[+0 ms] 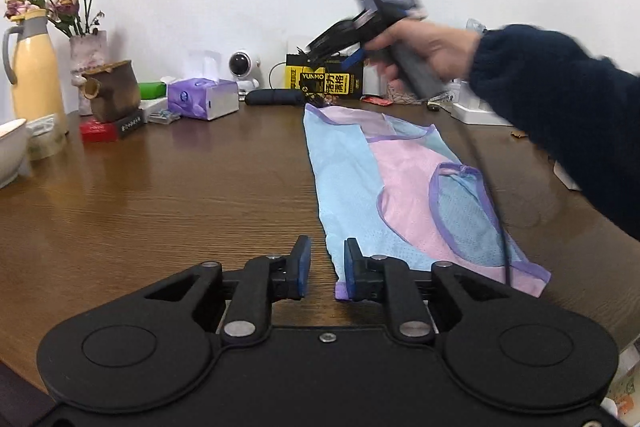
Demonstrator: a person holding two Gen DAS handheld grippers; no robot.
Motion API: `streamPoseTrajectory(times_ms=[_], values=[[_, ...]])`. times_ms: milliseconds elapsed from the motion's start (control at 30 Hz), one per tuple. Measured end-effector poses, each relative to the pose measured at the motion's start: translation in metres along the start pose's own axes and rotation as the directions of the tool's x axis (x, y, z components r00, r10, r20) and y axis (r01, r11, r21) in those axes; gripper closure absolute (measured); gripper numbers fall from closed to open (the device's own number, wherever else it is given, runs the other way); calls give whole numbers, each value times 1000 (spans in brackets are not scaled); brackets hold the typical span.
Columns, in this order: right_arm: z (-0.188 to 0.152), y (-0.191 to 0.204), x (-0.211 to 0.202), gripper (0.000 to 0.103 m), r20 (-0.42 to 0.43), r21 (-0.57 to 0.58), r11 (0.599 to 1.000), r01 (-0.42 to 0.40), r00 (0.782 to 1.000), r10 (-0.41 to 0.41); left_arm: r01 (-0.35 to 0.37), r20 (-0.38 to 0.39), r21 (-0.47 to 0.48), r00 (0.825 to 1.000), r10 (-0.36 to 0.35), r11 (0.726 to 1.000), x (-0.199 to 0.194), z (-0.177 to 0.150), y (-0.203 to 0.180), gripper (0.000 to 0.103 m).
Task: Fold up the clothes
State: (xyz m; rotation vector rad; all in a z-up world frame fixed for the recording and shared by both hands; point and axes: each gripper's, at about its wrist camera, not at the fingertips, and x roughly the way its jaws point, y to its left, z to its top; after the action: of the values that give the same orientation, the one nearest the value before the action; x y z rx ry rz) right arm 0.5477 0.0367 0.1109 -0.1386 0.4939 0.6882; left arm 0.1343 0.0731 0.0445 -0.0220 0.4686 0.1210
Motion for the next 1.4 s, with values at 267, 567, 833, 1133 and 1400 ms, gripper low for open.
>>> streamPoseTrajectory(times_ms=[267, 567, 833, 1133, 1400], values=[[-79, -15, -163, 23, 101, 20, 995, -94, 991, 92, 49, 58, 122, 997, -56, 991, -9, 8, -56, 51], [-130, -68, -195, 23, 6, 48, 998, 32, 999, -32, 130, -21, 253, 991, -129, 959, 31, -1, -138, 51], [-145, -97, -120, 23, -85, 115, 990, 79, 994, -69, 145, -90, 274, 988, -124, 951, 52, -16, -143, 50], [-136, -99, -37, 56, -127, 160, 984, 79, 990, -59, 243, -138, 223, 967, -216, 944, 63, -9, -117, 92], [-132, -93, -29, 96, -115, 164, 981, 101, 990, -82, 259, -93, 185, 965, -246, 948, 54, -11, -106, 95]])
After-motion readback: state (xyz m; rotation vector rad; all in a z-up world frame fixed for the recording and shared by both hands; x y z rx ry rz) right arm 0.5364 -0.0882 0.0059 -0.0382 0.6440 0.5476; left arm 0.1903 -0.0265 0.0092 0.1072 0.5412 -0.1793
